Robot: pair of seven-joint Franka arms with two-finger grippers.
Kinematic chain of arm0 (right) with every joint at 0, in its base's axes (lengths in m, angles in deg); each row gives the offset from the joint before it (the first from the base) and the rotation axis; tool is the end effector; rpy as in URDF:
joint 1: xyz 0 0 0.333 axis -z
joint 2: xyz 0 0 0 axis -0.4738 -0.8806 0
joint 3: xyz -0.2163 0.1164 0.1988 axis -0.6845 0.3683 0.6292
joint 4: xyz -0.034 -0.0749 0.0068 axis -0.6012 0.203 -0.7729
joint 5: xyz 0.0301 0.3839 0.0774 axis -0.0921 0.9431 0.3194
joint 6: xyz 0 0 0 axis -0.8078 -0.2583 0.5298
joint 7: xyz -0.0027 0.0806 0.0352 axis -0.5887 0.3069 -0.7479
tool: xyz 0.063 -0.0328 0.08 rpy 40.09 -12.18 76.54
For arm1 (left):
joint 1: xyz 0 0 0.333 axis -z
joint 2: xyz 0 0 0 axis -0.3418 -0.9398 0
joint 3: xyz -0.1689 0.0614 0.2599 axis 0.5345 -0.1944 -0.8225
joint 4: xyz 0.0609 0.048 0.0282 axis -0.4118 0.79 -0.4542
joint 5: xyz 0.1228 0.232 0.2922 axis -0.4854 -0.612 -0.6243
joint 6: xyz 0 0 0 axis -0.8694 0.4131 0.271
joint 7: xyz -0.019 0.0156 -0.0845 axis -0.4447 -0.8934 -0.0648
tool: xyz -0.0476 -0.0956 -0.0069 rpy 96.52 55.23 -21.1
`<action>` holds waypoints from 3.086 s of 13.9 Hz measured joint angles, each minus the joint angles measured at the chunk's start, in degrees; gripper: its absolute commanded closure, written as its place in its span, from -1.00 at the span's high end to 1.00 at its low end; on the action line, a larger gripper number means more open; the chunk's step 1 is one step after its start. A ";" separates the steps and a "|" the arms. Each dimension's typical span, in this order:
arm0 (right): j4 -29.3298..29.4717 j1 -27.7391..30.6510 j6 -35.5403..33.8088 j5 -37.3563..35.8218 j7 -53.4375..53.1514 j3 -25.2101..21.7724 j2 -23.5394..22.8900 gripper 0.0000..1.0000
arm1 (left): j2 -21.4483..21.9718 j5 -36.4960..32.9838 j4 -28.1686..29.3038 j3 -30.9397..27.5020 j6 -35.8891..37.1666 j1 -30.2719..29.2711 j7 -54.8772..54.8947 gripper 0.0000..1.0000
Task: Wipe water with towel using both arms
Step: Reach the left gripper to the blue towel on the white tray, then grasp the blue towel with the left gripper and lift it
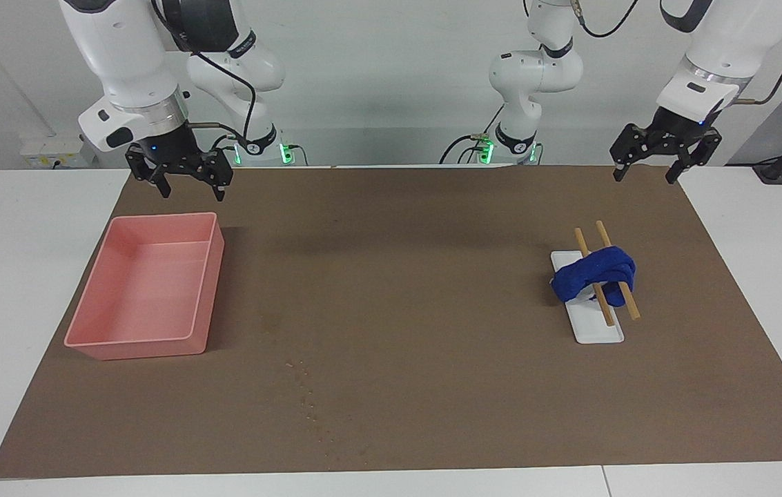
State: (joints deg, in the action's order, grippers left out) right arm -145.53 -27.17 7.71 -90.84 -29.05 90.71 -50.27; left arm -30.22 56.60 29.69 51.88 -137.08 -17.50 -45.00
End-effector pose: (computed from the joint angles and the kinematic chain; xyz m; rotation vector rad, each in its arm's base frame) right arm 0.5499 0.0512 0.6077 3.0976 -0.1288 -0.0123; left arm 0.5464 -0.0136 0.6192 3.1202 -0.1804 0.1961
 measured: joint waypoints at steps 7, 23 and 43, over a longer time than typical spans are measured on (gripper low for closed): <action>0.00 0.00 0.00 0.00 0.00 0.00 0.00 1.00 | -3.80 -0.10 14.57 -0.15 -22.99 -1.09 -6.07 1.00; 0.13 0.00 -2.03 0.00 0.00 0.00 2.04 1.00 | -6.51 -3.95 21.23 0.07 -30.74 -1.01 -7.74 -0.45; 0.13 -0.09 -2.11 0.04 -1.65 0.17 2.04 1.00 | -5.49 4.04 -1.46 0.61 4.76 -1.19 -24.19 -1.00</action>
State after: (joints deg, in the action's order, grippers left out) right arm -145.40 -27.26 5.60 -90.80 -30.70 90.88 -48.23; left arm -35.71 60.65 28.23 52.49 -132.32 -18.69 -69.19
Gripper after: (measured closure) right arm 0.000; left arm 0.890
